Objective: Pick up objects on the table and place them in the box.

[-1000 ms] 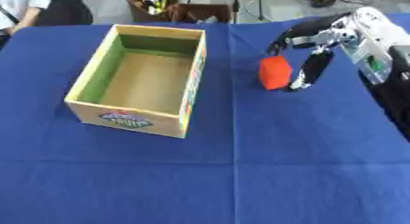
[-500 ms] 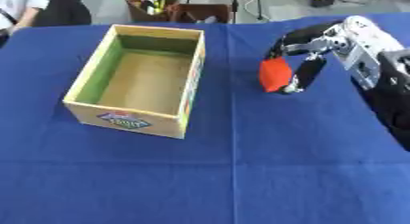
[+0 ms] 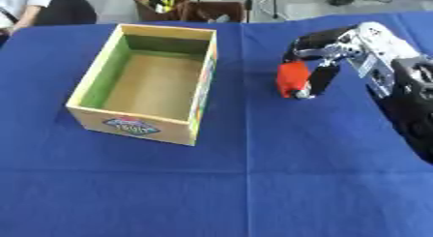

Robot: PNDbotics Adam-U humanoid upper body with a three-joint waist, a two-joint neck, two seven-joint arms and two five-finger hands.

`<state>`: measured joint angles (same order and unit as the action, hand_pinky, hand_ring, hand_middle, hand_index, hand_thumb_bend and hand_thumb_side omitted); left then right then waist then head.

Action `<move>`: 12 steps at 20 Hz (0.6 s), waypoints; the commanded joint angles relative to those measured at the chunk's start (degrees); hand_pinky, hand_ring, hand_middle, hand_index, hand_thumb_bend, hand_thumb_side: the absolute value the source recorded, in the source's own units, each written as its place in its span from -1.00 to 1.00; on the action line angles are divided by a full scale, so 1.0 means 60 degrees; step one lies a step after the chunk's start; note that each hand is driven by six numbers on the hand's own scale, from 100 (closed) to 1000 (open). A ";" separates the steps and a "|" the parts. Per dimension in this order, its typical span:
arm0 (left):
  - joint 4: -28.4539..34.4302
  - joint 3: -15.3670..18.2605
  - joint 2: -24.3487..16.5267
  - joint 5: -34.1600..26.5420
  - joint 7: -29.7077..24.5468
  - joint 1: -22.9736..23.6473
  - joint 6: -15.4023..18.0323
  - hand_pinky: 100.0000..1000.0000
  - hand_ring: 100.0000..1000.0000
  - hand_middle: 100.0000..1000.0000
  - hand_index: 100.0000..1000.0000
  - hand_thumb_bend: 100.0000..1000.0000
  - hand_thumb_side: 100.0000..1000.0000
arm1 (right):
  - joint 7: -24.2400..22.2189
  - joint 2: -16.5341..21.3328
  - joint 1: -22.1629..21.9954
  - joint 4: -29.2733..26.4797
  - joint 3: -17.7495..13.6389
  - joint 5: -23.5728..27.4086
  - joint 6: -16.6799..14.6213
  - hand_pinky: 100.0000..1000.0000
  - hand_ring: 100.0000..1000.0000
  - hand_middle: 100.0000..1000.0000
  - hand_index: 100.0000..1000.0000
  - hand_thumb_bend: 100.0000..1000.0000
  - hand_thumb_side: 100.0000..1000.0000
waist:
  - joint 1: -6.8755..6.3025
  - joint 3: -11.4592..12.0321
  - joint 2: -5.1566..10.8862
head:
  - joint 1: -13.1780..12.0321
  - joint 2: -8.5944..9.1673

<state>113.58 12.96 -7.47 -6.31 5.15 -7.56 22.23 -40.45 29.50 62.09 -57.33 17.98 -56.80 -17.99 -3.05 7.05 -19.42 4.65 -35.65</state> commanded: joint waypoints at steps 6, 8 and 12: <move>0.0168 0.0009 -0.0087 -0.0007 -0.0019 -0.0063 0.0005 -0.16 0.20 0.05 0.46 -0.46 0.75 | 0.0598 0.0127 0.0275 -0.0237 -0.0124 0.0207 0.0149 0.35 0.38 -0.25 -0.08 -1.00 -0.31 | 0.0029 0.0007 0.0179 | 0.0012 0.0079; 0.0168 0.0009 -0.0091 -0.0009 -0.0018 -0.0061 0.0003 -0.15 0.20 0.05 0.46 -0.46 0.75 | 0.0643 0.0141 0.0297 -0.0405 -0.0141 0.0366 0.0228 0.27 0.29 -0.36 -0.22 -1.00 -0.24 | 0.0034 0.0004 0.0191 | 0.0015 0.0077; 0.0168 0.0008 -0.0117 -0.0026 -0.0010 -0.0064 -0.0005 -0.15 0.20 0.05 0.46 -0.46 0.75 | 0.0812 0.0154 0.0401 -0.0919 -0.0220 0.0652 0.0564 0.24 0.25 -0.39 -0.37 -1.00 -0.29 | 0.0052 -0.0005 0.0240 | 0.0026 0.0061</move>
<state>113.58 12.96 -7.47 -6.31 5.13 -7.58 22.21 -35.95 29.48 62.88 -60.82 17.42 -53.77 -15.24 -2.76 7.04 -19.41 4.66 -35.65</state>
